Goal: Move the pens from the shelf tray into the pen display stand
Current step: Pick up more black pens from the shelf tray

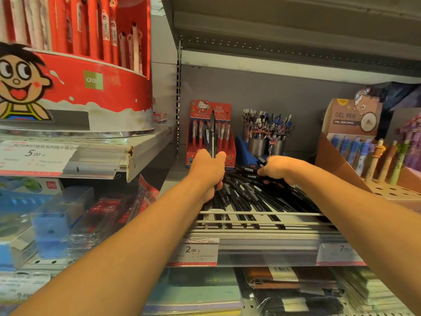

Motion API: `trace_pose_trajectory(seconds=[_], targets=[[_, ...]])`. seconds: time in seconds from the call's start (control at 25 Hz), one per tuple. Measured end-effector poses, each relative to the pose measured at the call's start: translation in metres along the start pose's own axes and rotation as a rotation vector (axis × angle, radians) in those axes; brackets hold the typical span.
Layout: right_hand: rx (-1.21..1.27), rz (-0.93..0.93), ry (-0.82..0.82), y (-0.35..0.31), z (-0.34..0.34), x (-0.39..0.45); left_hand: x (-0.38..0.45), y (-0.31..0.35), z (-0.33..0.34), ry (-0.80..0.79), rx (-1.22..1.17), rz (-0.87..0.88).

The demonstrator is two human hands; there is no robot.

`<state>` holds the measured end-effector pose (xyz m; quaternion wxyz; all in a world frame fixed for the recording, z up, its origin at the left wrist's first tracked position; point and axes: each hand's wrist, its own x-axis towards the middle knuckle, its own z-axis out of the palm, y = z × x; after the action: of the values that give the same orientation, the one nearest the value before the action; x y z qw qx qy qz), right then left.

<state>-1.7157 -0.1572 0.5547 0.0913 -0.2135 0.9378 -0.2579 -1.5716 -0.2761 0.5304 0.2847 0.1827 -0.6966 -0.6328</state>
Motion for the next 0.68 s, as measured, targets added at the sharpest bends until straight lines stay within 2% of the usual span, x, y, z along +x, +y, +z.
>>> trace_pose_trajectory(seconds=[0.12,0.36,0.52,0.6,0.68], targets=[[-0.018,-0.019,0.047,0.001,-0.001,-0.001,-0.001,-0.001,0.001,-0.023,-0.006,-0.019],[0.355,-0.108,0.156,-0.005,-0.007,-0.008,-0.005,0.002,0.0,-0.067,-0.07,-0.068],[0.874,-0.249,0.116,-0.029,-0.008,-0.019,-0.008,0.002,0.004,-0.138,-0.085,0.014],[1.155,-0.239,0.025,-0.047,-0.004,-0.028,-0.009,0.004,0.005,-0.147,-0.094,0.053],[1.283,-0.232,-0.034,-0.063,0.002,-0.038,-0.009,0.007,0.005,-0.128,-0.131,0.063]])
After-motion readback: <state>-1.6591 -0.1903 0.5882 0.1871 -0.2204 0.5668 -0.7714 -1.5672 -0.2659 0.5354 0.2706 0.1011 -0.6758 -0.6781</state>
